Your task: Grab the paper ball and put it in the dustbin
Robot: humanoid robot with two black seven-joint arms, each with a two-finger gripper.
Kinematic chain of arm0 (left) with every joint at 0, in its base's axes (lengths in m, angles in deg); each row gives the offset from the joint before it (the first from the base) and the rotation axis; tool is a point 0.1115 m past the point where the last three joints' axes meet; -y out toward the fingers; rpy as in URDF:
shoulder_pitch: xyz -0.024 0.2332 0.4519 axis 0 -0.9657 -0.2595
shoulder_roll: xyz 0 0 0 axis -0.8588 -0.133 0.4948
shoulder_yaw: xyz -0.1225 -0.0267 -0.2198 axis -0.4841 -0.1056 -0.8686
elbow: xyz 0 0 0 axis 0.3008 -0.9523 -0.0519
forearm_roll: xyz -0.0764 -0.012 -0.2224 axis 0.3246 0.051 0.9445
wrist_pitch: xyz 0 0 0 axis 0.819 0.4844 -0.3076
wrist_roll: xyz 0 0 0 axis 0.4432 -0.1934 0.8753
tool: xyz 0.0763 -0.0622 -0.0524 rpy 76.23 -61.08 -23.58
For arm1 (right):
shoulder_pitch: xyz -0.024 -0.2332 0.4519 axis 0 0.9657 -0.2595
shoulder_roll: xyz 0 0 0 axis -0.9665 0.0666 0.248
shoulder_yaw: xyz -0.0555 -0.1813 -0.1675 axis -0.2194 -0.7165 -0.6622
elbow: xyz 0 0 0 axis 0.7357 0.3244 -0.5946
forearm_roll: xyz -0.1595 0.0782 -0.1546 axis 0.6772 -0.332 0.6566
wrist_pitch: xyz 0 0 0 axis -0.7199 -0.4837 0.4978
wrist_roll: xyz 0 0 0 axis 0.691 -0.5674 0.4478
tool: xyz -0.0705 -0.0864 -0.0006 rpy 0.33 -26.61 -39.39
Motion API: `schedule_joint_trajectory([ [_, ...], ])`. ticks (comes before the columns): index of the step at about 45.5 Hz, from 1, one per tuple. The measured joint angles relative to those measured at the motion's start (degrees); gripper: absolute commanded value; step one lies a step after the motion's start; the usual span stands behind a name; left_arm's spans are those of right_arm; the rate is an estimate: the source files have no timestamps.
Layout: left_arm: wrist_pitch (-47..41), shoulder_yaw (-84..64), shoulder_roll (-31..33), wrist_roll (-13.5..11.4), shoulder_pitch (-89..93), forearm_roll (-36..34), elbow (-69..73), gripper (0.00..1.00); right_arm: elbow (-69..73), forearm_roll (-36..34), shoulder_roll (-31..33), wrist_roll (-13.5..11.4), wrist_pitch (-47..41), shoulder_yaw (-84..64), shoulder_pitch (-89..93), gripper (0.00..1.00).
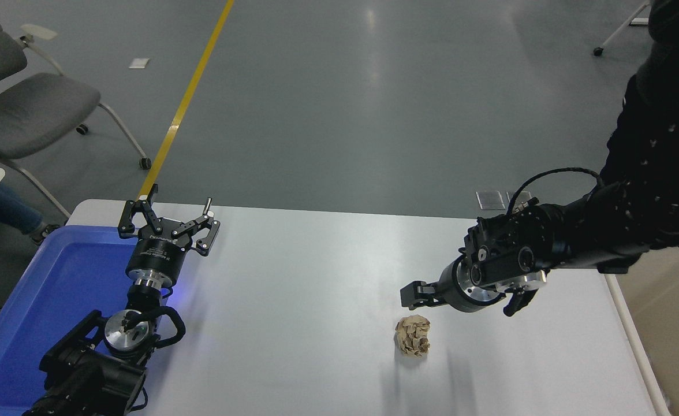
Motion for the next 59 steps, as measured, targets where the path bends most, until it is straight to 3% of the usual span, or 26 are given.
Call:
schedule_joint_trajectory([
  [52,0.0,0.0,0.0,0.0,0.0,0.0,0.0,0.99,-6.7,0.7,-0.1,-0.1,5.1,5.0,13.9,1.00],
  [59,0.0,0.0,0.0,0.0,0.0,0.0,0.0,0.99,-7.9,0.7,-0.1,-0.1,5.4,5.6,15.0,0.92],
])
